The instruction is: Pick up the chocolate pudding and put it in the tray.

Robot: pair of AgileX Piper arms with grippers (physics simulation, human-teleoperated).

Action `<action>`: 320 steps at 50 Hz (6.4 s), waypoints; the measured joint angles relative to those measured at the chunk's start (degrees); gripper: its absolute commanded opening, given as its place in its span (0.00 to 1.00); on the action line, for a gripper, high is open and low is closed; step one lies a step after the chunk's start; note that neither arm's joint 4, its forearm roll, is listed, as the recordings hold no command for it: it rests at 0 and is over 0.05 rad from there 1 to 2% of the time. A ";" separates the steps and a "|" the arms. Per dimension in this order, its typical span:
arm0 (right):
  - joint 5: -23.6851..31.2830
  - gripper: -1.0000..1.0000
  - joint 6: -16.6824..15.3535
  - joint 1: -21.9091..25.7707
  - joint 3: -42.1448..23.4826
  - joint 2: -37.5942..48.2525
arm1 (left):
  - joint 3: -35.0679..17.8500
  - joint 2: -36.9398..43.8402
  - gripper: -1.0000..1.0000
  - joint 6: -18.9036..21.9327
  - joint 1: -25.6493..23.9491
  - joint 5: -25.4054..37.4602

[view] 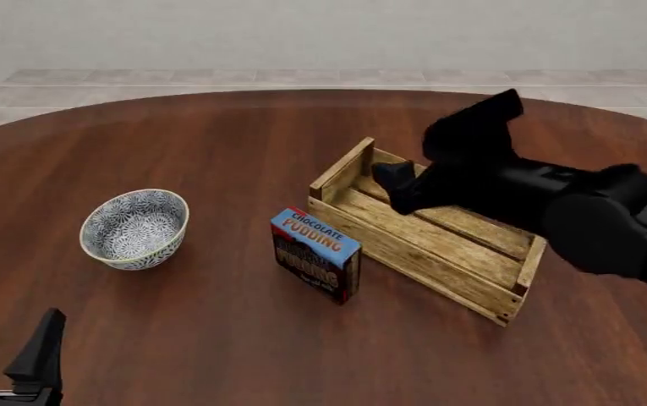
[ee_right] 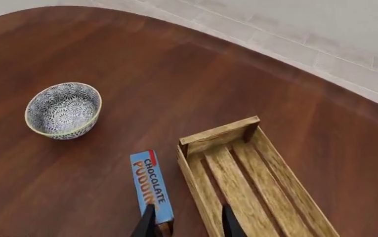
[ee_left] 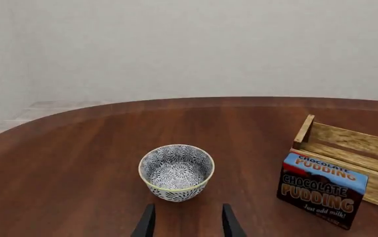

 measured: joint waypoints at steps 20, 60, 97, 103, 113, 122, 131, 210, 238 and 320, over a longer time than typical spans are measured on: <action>2.03 1.00 -4.02 2.57 -9.38 13.33 | 0.00 0.00 1.00 0.00 0.00 0.00; 3.86 1.00 -6.89 9.55 -15.40 25.12 | 0.00 0.00 1.00 0.00 0.00 0.00; 3.73 1.00 -9.37 9.49 -10.88 25.63 | 0.00 0.00 1.00 0.00 0.00 0.00; 3.39 1.00 -9.36 9.14 -10.45 25.88 | 0.00 0.00 1.00 0.00 0.00 0.00; 3.04 1.00 -9.58 8.44 -10.17 26.49 | 0.00 0.00 1.00 0.00 0.00 0.00; 2.59 1.00 -9.49 8.18 -10.06 27.09 | 0.00 0.00 1.00 0.00 0.00 0.00; 2.19 1.00 -9.22 8.21 -10.07 27.94 | 0.00 0.00 1.00 0.00 0.00 0.00; -1.80 1.00 -5.78 6.70 -8.66 32.84 | 0.00 0.00 1.00 0.00 0.00 0.00; -2.90 0.00 -4.91 7.19 -8.32 34.11 | 0.00 0.00 1.00 0.00 0.00 0.00; 9.40 0.00 -21.08 -6.84 -2.45 5.20 | 0.00 0.00 1.00 0.00 0.00 0.00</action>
